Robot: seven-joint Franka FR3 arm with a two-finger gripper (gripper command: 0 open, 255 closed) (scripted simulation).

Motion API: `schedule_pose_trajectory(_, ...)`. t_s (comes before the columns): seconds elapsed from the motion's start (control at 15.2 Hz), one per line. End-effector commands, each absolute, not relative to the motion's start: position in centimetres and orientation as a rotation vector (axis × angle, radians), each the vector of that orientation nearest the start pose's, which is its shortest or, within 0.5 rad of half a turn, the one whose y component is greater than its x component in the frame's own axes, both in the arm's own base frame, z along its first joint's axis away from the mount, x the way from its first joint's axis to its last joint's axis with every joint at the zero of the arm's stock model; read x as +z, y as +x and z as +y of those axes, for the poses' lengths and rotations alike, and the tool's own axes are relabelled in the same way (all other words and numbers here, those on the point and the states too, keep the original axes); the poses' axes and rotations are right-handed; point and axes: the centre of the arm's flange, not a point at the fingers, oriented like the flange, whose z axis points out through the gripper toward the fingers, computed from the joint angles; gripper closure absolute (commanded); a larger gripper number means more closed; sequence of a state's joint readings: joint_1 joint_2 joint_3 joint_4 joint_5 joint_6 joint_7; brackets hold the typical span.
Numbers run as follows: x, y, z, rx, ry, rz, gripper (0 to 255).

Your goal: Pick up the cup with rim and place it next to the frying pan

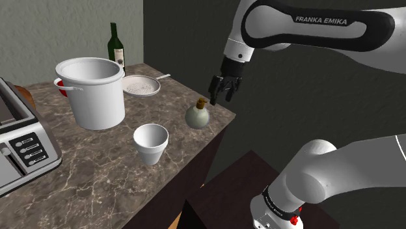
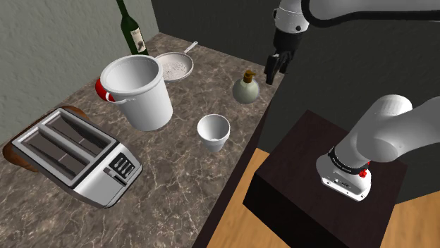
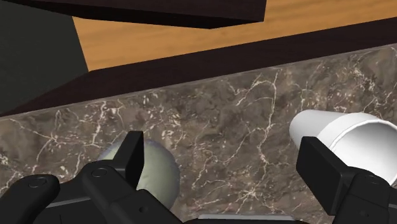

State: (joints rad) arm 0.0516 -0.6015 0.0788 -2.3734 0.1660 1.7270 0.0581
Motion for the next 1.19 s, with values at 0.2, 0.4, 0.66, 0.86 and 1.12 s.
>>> schedule_pose_trajectory(0.2,49.9,38.2,11.6,0.062,-3.025,-0.074,0)
schedule_pose_trajectory(0.4,47.8,39.7,14.6,0.050,-3.024,-0.094,0)
schedule_pose_trajectory(0.66,45.1,41.7,18.5,0.034,-3.023,-0.121,0)
schedule_pose_trajectory(0.86,43.0,43.2,21.5,0.022,-3.022,-0.141,0)
schedule_pose_trajectory(1.12,40.9,44.4,23.9,0.012,-3.022,-0.156,0)
